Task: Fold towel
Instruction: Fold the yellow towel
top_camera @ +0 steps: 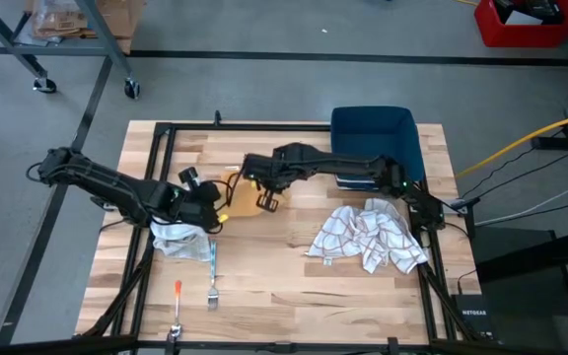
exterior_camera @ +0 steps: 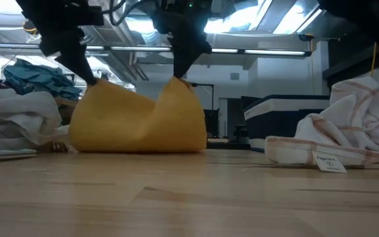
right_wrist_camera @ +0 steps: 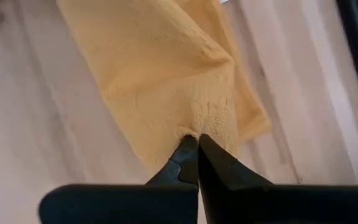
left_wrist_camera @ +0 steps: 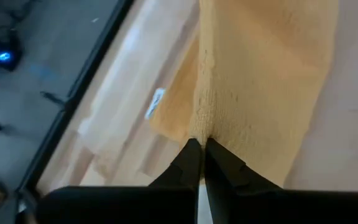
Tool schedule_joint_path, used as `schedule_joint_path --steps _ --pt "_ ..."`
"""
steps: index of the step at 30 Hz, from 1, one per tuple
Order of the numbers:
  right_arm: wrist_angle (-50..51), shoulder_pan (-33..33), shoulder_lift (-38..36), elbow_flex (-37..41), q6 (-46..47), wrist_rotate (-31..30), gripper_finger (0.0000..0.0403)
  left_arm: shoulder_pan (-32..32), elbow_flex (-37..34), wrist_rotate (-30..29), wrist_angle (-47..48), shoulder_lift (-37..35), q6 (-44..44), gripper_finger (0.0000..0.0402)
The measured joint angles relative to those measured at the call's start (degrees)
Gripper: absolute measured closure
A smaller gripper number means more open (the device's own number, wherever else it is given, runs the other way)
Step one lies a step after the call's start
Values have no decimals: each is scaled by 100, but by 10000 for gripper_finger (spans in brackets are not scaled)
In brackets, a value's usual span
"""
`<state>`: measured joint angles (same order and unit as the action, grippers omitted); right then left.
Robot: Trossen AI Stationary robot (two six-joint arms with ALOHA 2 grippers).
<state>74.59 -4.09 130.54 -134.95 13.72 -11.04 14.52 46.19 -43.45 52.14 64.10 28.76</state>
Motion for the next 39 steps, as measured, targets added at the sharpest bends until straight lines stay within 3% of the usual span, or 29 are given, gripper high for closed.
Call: schedule_joint_path --steps 5,13,19,26,32,39 --pt "-145 -315 21 -1 3 65 402 -329 0 -47 245 0 139 401" --pt "-216 -688 87 92 19 206 402 -1045 0 -47 206 13 -482 401" --pt "-126 -718 81 185 228 558 402 -1488 0 100 -360 13 -1170 401" --pt "133 -716 81 188 273 562 402 -1898 0 495 -985 66 -2031 401" --pt "135 -720 81 187 255 244 397 -2293 0 569 -985 320 -2224 398" --pt "136 -720 81 187 224 -380 355 -2604 0 578 -1487 607 -2550 375"
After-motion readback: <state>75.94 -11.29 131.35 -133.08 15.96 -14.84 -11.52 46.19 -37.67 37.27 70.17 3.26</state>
